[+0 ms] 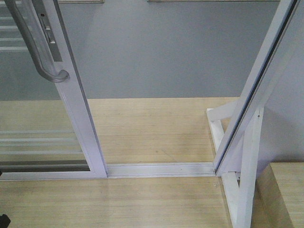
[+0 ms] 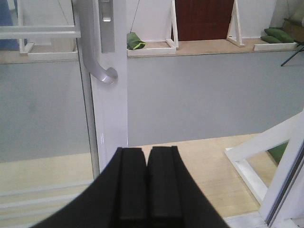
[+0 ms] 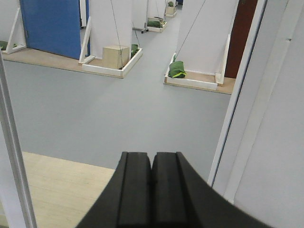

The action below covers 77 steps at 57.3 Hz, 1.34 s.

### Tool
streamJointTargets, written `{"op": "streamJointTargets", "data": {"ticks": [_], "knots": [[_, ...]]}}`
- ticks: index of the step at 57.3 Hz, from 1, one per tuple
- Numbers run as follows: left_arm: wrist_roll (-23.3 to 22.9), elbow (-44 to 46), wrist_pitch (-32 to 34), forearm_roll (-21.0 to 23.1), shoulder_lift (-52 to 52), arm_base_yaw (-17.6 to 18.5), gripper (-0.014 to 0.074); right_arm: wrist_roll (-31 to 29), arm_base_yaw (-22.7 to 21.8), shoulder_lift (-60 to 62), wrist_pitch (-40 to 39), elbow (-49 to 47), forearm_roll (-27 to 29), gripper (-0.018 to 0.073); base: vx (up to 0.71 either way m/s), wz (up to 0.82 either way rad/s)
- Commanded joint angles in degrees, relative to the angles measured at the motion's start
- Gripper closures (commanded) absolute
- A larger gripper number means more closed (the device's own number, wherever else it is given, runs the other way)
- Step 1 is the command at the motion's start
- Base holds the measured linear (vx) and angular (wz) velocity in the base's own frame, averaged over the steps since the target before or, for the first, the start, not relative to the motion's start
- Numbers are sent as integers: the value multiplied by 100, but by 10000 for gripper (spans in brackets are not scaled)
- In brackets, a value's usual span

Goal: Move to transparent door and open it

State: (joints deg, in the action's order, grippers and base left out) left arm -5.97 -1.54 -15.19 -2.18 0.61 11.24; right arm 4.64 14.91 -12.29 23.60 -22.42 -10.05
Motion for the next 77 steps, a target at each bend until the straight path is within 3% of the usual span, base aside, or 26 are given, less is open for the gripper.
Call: {"op": "streamJointTargets", "data": {"ticks": [1,11,23,38,56,77], "knots": [[-42,-144,437,23,78,23,596,-36,12,-51,-552,-72,-41,563,0,0],[-42,-144,437,23,78,23,596,-36,12,244,-1042,901,430,563,0,0],[-42,-144,437,23,78,23,596,-7,-4,1432,-2005,2520,1005,563,0,0],[-42,-144,402,23,72,23,596,-17,-25,1370,-1650,2490,946,563,0,0],[-42,-144,402,23,72,23,596,-17,-482,1370,-1656,2490,950,563,0,0],[-42,-144,402,23,72,23,596,-17,-482,1370,-1656,2490,950,563,0,0]]}}
